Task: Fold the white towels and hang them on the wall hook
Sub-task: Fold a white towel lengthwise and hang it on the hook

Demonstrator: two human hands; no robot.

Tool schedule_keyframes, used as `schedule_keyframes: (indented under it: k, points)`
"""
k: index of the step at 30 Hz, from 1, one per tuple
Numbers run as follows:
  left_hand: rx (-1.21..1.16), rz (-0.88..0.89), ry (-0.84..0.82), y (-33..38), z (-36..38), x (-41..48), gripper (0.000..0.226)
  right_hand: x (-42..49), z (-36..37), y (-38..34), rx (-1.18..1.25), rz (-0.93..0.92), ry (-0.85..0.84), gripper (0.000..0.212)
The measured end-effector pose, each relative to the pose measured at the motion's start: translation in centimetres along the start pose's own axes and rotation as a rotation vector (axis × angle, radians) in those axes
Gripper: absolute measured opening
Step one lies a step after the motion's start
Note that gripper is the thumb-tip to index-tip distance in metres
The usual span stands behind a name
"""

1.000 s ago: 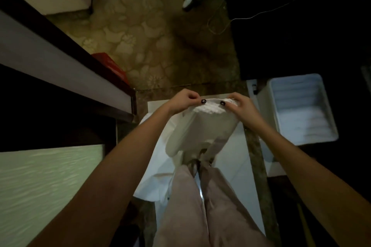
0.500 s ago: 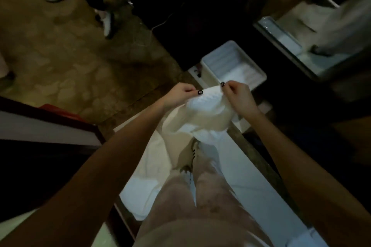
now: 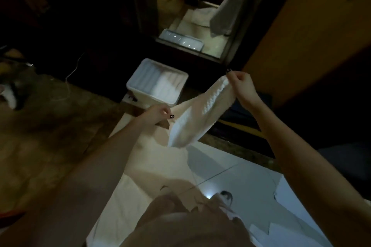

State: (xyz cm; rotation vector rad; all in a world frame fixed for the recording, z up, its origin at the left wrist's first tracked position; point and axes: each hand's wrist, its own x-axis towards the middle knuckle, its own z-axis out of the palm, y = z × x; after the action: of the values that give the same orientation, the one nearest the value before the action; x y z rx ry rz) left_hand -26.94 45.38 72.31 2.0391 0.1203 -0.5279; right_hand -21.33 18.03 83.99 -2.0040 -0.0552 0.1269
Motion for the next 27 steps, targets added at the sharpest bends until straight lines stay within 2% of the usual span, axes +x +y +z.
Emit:
schedule_keyframes:
  k: [4,5,9,12,14,18,23,27]
  points:
    - [-0.093,0.209,-0.112,9.4,7.0,2.7,0.052,-1.0,-5.9,-0.4,-0.035,-0.028,-0.098,0.046]
    - [-0.132,0.245,-0.173,11.9,8.9,3.3,0.052,-1.4,-7.6,-0.3,-0.051,-0.036,-0.111,0.045]
    - [-0.159,0.253,-0.256,19.1,15.6,5.2,0.027,-3.3,-15.2,0.8,-0.06,-0.043,-0.067,0.043]
    - [-0.121,0.228,-0.298,21.9,19.7,5.9,0.029,-4.5,-20.8,1.8,-0.073,-0.047,-0.007,0.044]
    - [-0.05,0.243,-0.362,23.3,22.3,6.1,0.016,-5.1,-24.1,2.9,-0.093,-0.046,0.02,0.042]
    - [0.057,0.245,-0.43,25.7,27.3,6.8,0.027,-6.3,-30.3,6.2,-0.068,-0.04,0.169,0.046]
    - [-0.021,0.375,-0.32,30.7,30.8,6.8,0.026,-8.4,-37.7,10.7,-0.095,0.064,0.457,0.048]
    - [-0.028,0.429,-0.323,35.9,32.6,7.5,0.03,-9.5,-41.8,12.2,-0.118,-0.001,0.584,0.038]
